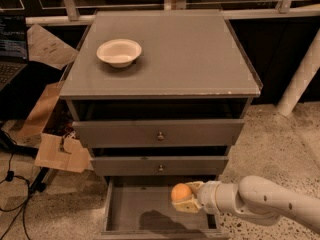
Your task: Place orange into bottom drawer
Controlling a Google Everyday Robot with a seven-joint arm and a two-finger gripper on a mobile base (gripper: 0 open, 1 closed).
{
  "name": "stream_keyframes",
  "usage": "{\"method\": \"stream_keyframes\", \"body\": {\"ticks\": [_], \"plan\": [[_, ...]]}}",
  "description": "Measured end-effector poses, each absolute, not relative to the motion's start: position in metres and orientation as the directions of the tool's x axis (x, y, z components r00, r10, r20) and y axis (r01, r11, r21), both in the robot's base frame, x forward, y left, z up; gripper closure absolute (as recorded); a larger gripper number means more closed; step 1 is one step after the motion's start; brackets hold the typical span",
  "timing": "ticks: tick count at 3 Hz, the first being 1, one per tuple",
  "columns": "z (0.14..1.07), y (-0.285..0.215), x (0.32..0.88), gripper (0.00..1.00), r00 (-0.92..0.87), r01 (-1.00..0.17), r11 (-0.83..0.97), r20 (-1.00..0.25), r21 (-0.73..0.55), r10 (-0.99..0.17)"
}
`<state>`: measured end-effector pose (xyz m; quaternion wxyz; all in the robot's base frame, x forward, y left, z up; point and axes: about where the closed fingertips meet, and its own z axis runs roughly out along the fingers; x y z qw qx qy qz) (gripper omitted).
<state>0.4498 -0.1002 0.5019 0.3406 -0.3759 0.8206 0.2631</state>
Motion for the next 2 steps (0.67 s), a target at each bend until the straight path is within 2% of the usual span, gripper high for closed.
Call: {"method": "stream_keyframes", "body": {"ticks": [2], "plan": [[0.4917,-0.0998,0.4465,1.00,-0.492,-0.772,0.613,-0.767,0.166,-0.412]]}}
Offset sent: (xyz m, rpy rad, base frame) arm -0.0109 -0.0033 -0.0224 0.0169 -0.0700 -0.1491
